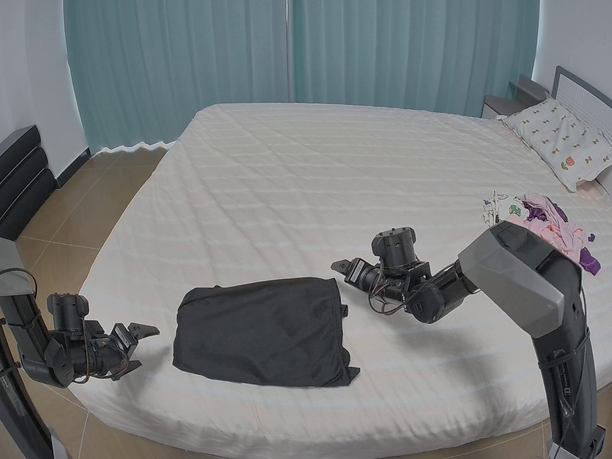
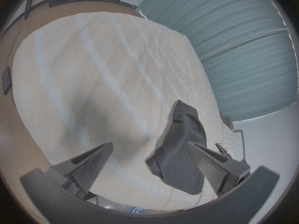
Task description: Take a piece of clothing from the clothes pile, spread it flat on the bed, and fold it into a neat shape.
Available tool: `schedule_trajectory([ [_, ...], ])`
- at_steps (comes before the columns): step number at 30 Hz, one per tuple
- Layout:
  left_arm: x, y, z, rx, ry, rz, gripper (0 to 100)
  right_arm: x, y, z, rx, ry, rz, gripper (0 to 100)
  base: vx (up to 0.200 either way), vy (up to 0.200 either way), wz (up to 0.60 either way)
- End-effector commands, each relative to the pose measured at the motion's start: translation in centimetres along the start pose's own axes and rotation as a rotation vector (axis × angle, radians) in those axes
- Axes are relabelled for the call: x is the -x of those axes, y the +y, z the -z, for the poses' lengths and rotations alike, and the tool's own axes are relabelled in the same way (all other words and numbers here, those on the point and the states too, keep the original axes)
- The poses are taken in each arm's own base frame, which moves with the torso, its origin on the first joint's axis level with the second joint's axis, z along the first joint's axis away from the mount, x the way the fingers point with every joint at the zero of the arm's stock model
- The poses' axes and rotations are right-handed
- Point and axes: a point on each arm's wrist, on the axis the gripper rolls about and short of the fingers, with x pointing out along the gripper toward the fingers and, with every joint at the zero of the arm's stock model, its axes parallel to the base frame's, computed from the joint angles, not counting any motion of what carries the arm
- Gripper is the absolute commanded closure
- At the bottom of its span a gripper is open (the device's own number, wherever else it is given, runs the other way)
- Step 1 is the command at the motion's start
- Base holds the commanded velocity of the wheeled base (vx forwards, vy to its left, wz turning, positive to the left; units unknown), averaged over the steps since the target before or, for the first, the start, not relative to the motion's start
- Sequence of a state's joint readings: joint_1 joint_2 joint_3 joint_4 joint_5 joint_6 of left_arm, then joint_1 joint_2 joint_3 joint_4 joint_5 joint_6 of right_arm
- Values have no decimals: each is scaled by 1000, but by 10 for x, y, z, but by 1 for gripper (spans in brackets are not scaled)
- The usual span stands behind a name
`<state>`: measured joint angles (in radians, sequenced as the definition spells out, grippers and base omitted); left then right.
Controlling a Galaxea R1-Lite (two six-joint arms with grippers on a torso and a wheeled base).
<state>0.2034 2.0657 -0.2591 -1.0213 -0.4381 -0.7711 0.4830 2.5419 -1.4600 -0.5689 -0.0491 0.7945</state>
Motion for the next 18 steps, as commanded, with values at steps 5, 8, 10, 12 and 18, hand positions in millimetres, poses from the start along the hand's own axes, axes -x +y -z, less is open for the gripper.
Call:
schedule_trajectory([
  [5,26,-31,5,-107,-72,127,0,120,16,-34,-3,-94,-74,0,0,0,0],
  [8,58,-47,15,-180,-136,226,0,161,15,-29,41,-124,-104,0,0,0,0],
  [10,78,-58,26,-237,-145,303,0,193,11,-26,83,-142,-118,0,0,0,0],
  [12,96,-67,36,-295,-171,368,0,225,9,-26,108,-169,-141,0,0,0,0],
  [18,147,-73,69,-435,-227,538,0,308,-2,-23,155,-250,-192,0,0,0,0],
])
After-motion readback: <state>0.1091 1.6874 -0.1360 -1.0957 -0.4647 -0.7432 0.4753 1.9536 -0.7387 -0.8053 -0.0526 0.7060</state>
